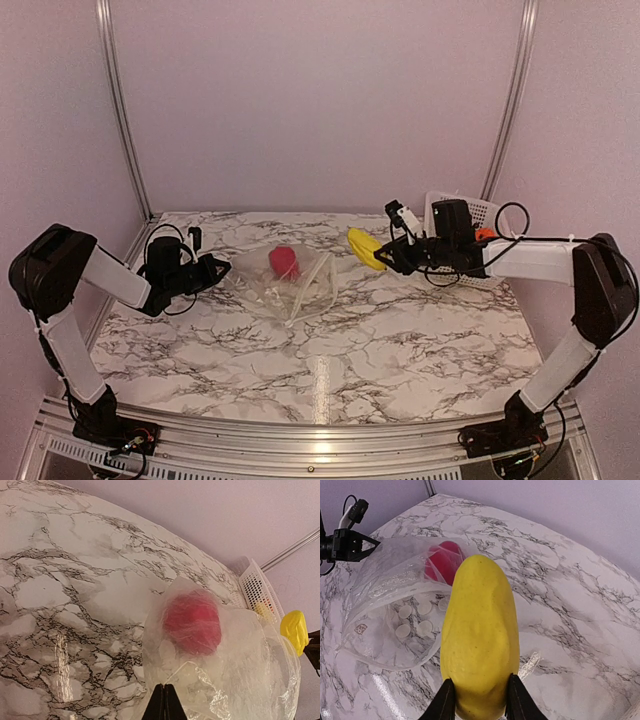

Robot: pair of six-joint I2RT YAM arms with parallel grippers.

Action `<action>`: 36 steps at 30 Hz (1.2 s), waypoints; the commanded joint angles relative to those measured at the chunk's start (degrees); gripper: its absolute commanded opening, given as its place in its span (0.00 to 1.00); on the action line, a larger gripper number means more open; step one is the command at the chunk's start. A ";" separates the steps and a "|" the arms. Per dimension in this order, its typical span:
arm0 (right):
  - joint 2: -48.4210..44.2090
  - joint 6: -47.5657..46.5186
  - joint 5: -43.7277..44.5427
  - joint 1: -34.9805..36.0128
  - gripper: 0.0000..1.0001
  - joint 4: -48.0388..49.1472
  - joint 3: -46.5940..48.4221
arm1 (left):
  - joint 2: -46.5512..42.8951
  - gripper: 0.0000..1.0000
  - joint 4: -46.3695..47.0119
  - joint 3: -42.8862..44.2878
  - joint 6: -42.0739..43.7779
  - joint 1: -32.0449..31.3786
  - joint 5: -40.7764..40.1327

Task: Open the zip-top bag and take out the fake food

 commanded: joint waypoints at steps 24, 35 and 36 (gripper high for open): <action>7.84 0.45 30.14 -20.20 0.29 -1.35 11.27 | 1.37 0.00 0.83 0.87 -0.97 0.51 1.74; 13.16 -0.89 31.07 -20.81 0.59 -2.09 15.32 | 1.21 0.00 0.81 0.68 -1.18 0.51 2.03; 13.20 -0.68 30.11 -20.78 0.61 -1.93 15.45 | 1.27 0.00 0.88 0.73 -1.26 0.51 2.08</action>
